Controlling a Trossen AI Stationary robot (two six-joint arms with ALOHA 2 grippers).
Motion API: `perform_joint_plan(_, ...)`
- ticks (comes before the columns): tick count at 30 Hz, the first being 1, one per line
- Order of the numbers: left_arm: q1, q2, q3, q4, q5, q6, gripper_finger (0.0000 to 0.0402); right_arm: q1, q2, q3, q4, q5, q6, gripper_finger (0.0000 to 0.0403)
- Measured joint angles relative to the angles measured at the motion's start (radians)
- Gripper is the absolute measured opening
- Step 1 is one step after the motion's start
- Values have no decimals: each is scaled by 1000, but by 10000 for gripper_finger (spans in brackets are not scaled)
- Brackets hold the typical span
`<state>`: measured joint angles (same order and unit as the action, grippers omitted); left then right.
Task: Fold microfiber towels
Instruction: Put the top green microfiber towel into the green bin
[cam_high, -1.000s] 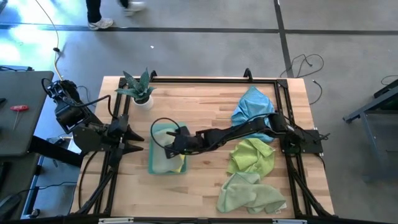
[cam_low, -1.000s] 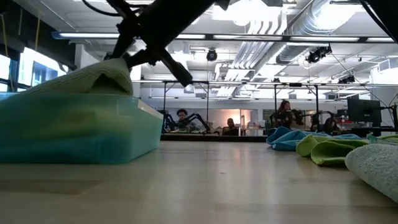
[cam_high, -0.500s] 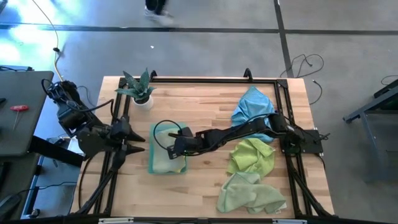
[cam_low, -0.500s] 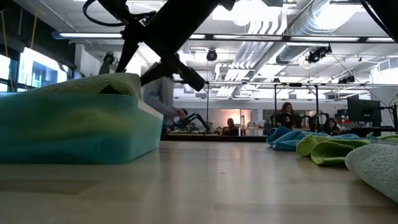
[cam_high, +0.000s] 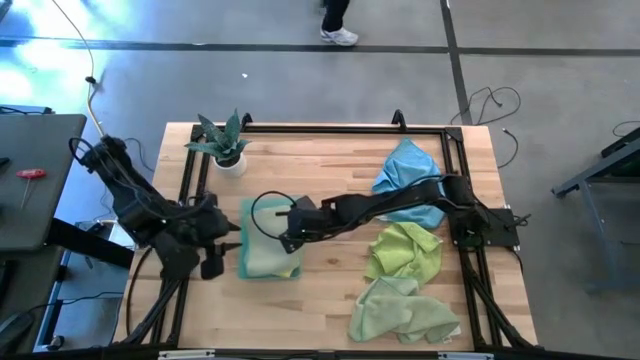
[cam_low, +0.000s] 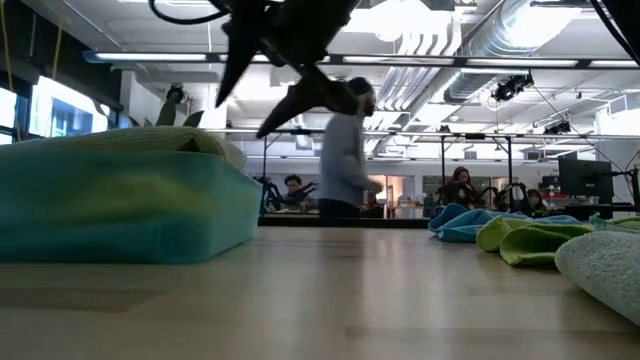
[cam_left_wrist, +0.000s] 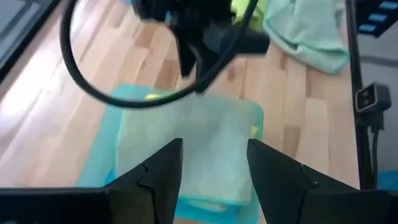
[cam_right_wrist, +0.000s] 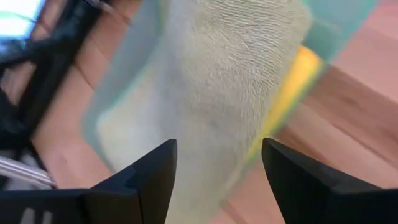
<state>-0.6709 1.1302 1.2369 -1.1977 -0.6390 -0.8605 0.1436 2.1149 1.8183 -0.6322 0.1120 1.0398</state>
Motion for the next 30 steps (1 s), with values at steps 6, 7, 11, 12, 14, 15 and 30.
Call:
perform_joint_plan(6, 48, 70, -43, 39, 27, -16, 170, -1, -41, 0, -200, 9, -72, 229)
perform_joint_plan(7, 59, 80, -61, 59, 24, -26, 170, -1, -46, 0, -236, 12, -78, 229)
perform_joint_plan(11, 116, 126, -149, 174, 22, -38, 170, -1, -64, 0, -364, 40, -97, 229)
perform_joint_plan(12, 131, 137, -171, 217, 22, -37, 170, -1, -68, 0, -389, 42, -109, 229)
perform_joint_plan(14, 162, 159, -212, 299, 31, -23, 170, -1, -72, 0, -462, 44, -131, 229)
perform_joint_plan(15, 181, 175, -233, 353, 43, -12, 170, -1, -73, 0, -496, 44, -142, 229)
perform_joint_plan(30, 369, 473, -344, 599, 294, 132, 170, 26, -76, 0, -864, 99, -308, 229)
